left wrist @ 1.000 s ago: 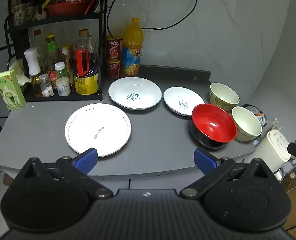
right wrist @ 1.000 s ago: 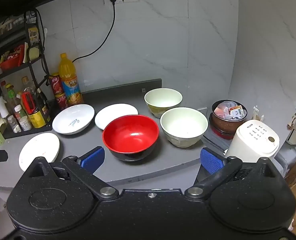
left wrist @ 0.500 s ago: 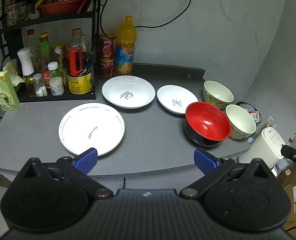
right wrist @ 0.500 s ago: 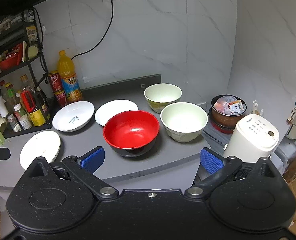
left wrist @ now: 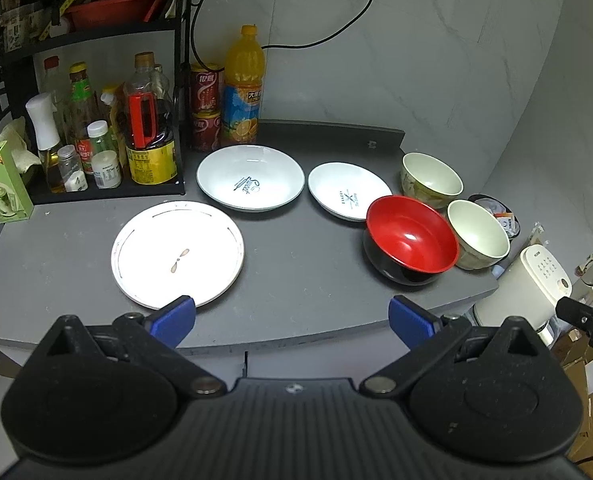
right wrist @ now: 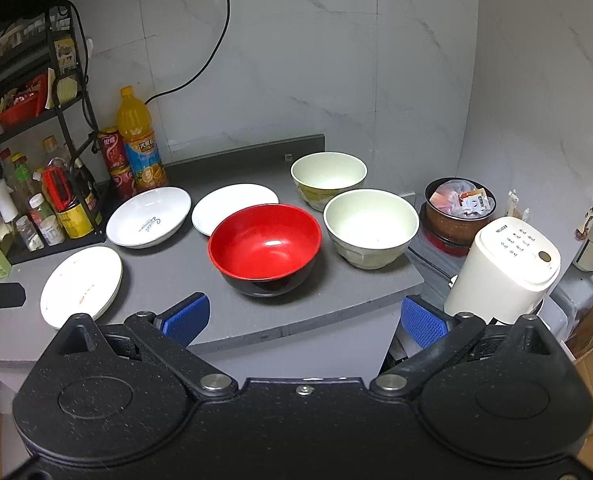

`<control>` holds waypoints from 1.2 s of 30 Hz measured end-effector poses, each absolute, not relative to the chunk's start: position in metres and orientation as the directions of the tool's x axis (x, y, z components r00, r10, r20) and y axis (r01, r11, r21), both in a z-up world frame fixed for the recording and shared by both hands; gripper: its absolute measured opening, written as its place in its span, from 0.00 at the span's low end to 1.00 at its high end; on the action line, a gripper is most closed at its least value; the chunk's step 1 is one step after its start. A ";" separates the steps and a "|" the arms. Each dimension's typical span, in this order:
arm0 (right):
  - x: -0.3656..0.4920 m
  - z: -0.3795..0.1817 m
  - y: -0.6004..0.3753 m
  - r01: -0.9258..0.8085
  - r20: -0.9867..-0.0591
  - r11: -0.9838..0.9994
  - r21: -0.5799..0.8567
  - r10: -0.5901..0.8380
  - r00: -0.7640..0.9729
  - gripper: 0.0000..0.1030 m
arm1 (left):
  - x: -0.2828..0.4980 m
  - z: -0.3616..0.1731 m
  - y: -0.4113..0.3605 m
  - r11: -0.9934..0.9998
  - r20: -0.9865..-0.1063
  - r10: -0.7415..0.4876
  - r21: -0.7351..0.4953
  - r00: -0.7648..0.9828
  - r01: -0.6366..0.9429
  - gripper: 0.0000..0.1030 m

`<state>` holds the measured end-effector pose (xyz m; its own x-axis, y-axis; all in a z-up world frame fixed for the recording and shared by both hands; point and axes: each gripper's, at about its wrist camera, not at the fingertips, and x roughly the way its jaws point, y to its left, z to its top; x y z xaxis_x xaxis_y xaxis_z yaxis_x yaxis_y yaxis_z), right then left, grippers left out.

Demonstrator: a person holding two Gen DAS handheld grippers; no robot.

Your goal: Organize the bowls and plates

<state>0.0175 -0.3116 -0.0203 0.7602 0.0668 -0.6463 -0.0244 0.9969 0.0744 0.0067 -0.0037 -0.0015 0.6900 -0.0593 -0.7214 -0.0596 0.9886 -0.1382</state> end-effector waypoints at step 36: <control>0.023 -0.019 -0.311 -0.057 -0.656 0.996 0.063 0.084 0.750 1.00 | 0.011 -0.005 -0.008 0.986 -0.723 -0.060 -0.152 0.688 -0.075 0.99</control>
<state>0.0231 -0.3112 -0.0194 0.7498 0.0843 -0.6563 -0.0568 0.9964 0.0630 0.0114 -0.0083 -0.0048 0.6879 -0.0595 -0.7233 -0.0745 0.9856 -0.1520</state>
